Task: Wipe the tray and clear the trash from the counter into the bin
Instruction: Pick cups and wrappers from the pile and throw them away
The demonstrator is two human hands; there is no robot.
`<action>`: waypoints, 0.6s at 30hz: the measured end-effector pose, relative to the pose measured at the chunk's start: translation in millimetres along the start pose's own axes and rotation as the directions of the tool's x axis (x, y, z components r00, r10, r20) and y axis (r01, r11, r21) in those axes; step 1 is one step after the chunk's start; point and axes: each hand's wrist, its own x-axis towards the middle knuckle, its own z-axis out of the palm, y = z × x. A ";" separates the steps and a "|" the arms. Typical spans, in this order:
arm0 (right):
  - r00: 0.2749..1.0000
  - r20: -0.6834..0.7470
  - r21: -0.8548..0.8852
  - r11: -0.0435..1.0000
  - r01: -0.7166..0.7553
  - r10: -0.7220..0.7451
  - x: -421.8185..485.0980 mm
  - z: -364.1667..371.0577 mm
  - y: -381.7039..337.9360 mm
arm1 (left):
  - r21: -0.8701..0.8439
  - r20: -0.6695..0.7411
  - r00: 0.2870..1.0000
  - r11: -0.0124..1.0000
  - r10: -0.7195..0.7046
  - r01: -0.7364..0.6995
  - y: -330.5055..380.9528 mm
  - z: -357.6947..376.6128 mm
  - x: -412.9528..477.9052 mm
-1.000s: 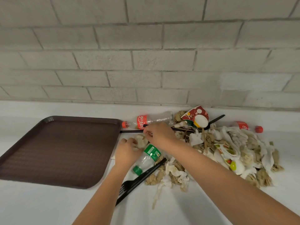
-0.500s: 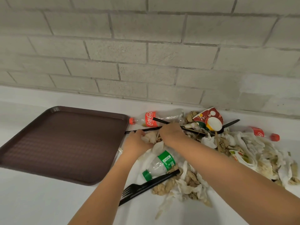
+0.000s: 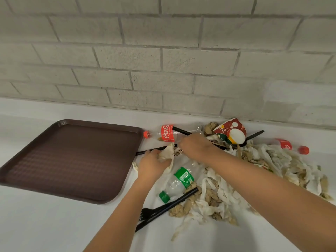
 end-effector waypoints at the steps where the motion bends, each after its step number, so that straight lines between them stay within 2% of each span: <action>1: 1.000 -0.001 0.037 0.999 0.010 -0.010 -1.7 3.8 4.5 | -0.021 0.002 1.000 1.000 0.001 -0.001 2.4 -0.8 -1.8; 3: 0.997 -0.043 -0.019 0.997 0.069 -0.069 -8.7 4.3 12.5 | -0.053 0.004 1.000 0.999 0.000 0.000 6.6 -1.7 -5.1; 6: 0.989 -0.127 0.051 0.995 0.085 -0.078 -24.4 -3.3 15.7 | -0.136 -0.023 1.000 0.991 0.014 -0.017 10.2 -1.9 -9.5; 10: 0.978 -0.198 0.372 0.928 0.011 0.068 -48.2 -11.3 22.2 | -0.215 -0.081 0.996 0.975 0.035 -0.051 17.0 -4.1 -16.4; 14: 0.932 -0.178 0.694 0.712 -0.108 0.315 -88.7 -13.8 29.1 | -0.295 -0.196 0.979 0.950 0.048 -0.106 33.4 -11.2 -32.2; 16: 0.868 -0.192 0.781 0.607 -0.148 0.458 -118.2 -12.6 29.5 | -0.319 -0.275 0.960 0.938 0.045 -0.136 48.6 -14.0 -46.6; 18: 0.756 -0.182 0.860 0.475 -0.188 0.629 -153.5 -6.9 27.6 | -0.377 -0.319 0.947 0.911 0.044 -0.169 69.9 -14.5 -68.7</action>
